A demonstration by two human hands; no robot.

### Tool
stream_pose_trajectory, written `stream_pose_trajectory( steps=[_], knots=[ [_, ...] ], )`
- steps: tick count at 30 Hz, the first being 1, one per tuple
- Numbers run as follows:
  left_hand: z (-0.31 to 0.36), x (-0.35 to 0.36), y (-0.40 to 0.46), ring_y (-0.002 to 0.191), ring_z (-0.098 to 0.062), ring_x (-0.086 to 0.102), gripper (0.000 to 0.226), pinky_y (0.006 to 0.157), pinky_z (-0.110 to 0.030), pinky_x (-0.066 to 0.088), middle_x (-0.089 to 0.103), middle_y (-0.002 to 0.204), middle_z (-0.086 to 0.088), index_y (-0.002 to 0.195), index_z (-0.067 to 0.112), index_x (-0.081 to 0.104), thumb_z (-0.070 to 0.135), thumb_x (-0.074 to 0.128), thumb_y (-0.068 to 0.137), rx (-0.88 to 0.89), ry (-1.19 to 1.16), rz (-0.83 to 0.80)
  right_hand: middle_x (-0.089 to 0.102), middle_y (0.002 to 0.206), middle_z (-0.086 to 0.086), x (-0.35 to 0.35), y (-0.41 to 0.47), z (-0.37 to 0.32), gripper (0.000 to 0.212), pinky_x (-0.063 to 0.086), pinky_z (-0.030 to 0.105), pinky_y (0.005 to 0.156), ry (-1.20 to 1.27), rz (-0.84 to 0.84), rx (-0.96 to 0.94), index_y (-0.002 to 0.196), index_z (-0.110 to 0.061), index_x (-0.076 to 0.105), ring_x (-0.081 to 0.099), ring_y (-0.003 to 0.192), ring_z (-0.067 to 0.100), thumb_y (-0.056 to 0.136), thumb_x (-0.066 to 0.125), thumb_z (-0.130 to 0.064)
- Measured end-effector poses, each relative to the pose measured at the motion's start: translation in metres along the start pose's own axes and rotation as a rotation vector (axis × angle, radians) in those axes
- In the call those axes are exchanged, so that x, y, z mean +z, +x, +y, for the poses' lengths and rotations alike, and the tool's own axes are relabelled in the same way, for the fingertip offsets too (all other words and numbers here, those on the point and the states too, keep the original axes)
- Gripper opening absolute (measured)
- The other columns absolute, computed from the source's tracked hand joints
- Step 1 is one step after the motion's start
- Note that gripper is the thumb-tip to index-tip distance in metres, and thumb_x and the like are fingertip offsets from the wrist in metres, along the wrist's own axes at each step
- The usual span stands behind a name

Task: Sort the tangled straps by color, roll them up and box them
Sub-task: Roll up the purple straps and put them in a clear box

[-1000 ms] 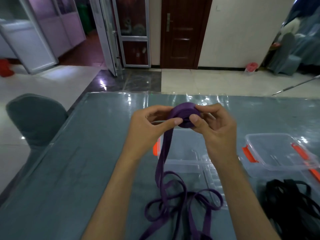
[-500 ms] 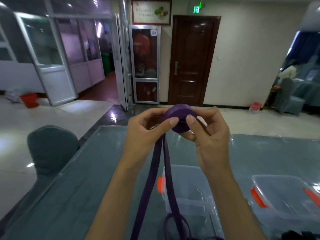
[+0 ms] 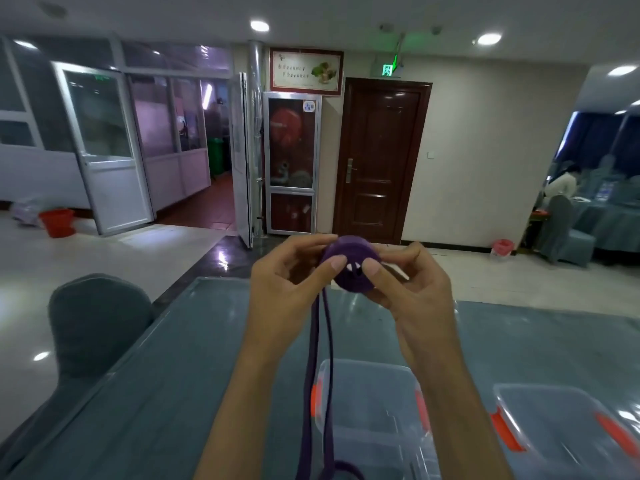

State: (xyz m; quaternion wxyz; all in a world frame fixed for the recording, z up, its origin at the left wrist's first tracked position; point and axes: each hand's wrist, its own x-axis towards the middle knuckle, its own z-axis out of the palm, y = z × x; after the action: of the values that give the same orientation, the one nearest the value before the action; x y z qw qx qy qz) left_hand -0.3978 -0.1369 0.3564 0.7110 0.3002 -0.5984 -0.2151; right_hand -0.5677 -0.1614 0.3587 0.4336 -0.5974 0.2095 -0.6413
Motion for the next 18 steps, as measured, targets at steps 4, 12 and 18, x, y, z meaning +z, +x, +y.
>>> stream_pose_trajectory(
  steps=[4, 12, 18],
  knots=[
    [-0.007, 0.009, -0.02, 0.099, -0.021, 0.077, 0.022, 0.083, -0.021, 0.06, 0.08, 0.104, -0.001, 0.106, 0.032, 0.075, 0.03, 0.085, 0.087, -0.076, -0.081, 0.11, 0.079, 0.103, 0.001, -0.008, -0.008, -0.002, 0.023, 0.065, 0.03, 0.072, -0.103, 0.004, 0.009, 0.102, -0.029, 0.071, 0.078, 0.1, 0.022, 0.083, 0.082, -0.026],
    [-0.022, 0.008, -0.06, 0.105, -0.021, 0.077, 0.025, 0.087, -0.025, 0.061, 0.081, 0.11, 0.0, 0.116, 0.026, 0.079, 0.026, 0.082, 0.091, -0.169, -0.028, 0.021, 0.077, 0.104, 0.013, -0.032, -0.046, 0.018, 0.025, 0.066, 0.039, 0.073, -0.021, -0.032, 0.218, 0.093, -0.023, 0.07, 0.078, 0.098, 0.033, 0.08, 0.09, -0.027],
    [-0.026, 0.019, -0.077, 0.104, -0.02, 0.078, 0.021, 0.085, -0.022, 0.06, 0.081, 0.11, -0.004, 0.105, 0.024, 0.081, 0.02, 0.084, 0.085, -0.305, -0.129, 0.03, 0.08, 0.106, 0.01, -0.035, -0.07, 0.037, 0.024, 0.065, 0.035, 0.077, 0.069, 0.104, 0.146, 0.095, -0.024, 0.077, 0.078, 0.1, 0.03, 0.077, 0.092, -0.023]
  ],
)
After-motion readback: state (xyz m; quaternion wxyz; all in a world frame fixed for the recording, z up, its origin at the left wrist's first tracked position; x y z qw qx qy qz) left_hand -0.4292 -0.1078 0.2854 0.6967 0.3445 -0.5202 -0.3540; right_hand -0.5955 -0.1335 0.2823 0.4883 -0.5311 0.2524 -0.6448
